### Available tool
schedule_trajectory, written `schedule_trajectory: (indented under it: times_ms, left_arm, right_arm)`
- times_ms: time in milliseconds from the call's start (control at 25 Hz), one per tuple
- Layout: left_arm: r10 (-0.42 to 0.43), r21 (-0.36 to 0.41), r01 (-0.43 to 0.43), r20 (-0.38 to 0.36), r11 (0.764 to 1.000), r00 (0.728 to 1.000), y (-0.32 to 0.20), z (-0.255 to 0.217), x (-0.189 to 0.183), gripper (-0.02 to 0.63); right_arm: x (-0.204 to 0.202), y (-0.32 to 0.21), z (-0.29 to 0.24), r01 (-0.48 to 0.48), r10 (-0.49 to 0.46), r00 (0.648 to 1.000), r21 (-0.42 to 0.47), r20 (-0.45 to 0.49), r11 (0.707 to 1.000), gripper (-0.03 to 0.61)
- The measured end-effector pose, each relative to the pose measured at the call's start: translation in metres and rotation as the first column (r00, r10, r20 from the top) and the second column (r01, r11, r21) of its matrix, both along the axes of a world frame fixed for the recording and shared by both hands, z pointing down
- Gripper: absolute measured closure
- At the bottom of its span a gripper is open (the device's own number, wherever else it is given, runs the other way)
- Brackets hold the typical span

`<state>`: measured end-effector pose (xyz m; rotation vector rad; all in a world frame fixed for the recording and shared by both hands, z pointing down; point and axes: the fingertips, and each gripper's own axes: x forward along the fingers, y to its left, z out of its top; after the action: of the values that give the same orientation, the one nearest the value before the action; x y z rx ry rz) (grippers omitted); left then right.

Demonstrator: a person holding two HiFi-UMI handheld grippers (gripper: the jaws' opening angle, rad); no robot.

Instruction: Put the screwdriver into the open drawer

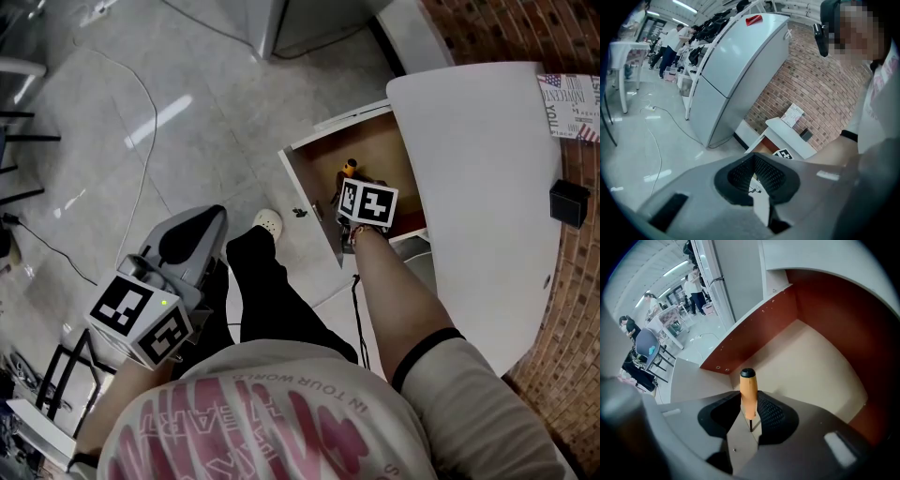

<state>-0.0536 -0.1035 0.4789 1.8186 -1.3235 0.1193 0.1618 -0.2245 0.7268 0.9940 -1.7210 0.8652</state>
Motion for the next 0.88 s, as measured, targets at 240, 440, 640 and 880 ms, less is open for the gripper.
schedule_trajectory:
  times_ms: [240, 440, 640, 880]
  left_arm:
    - [-0.023, -0.016, 0.023, -0.007, 1.000, 1.000, 0.001, 0.009, -0.003, 0.612]
    - [-0.038, -0.030, 0.038, -0.002, 0.999, 0.999, 0.000, 0.011, -0.007, 0.612]
    - [-0.048, -0.032, 0.048, 0.000, 0.998, 0.999, -0.003, 0.013, -0.011, 0.612]
    - [-0.073, -0.019, 0.073, -0.004, 0.997, 0.997, -0.009, 0.013, -0.012, 0.612]
  right_arm:
    - [-0.004, -0.004, 0.007, 0.012, -0.012, 1.000, 0.006, -0.004, 1.000, 0.454]
    - [0.002, -0.001, 0.018, 0.014, -0.015, 0.999, -0.028, -0.038, 1.000, 0.454]
    - [0.006, 0.001, 0.024, 0.014, -0.017, 0.999, -0.044, -0.051, 0.999, 0.454]
    - [0.008, -0.002, 0.030, -0.007, 0.004, 0.999, -0.056, -0.052, 0.998, 0.454]
